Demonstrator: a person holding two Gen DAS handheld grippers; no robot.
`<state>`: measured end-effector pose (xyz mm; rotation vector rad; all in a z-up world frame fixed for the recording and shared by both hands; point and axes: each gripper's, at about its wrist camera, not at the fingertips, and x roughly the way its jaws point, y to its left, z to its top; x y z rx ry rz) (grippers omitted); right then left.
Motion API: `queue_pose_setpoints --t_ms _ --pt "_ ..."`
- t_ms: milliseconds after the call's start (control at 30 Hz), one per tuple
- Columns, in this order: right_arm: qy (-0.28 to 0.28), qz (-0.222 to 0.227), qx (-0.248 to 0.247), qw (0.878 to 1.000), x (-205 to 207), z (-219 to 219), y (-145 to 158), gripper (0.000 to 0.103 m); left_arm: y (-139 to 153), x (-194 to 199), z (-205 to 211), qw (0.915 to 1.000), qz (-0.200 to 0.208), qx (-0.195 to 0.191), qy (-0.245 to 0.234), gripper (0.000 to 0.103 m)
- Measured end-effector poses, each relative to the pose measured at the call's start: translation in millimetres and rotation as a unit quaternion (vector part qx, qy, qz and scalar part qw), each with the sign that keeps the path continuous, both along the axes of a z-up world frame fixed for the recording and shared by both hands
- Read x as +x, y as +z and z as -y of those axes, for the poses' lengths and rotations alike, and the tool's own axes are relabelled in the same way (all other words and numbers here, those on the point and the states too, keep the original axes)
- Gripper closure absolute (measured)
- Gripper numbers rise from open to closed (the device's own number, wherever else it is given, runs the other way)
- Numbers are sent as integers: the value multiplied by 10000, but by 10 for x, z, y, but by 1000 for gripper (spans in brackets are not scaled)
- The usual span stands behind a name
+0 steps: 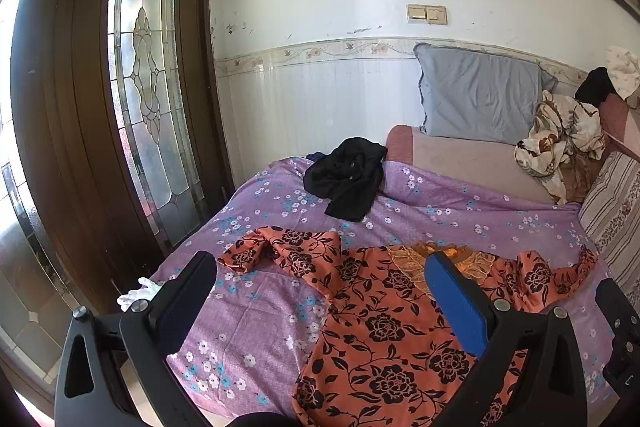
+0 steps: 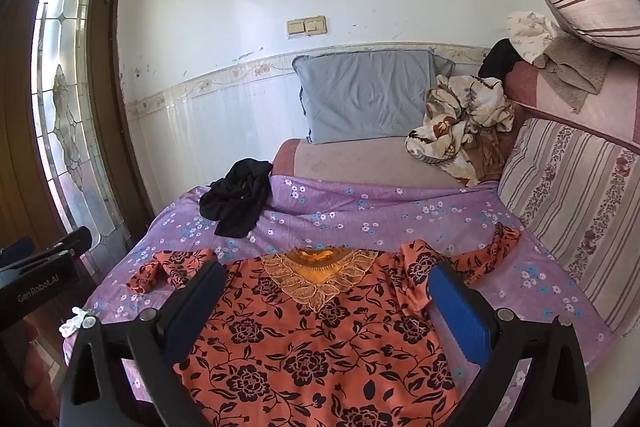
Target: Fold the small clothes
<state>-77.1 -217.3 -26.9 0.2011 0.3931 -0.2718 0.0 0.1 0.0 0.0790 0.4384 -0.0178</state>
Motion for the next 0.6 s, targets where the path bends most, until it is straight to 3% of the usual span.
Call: queue_pose_setpoints --t_ms 600 --pt "-11 -180 52 9998 109 -8 -167 0 -121 83 26 9999 -44 -13 111 0"
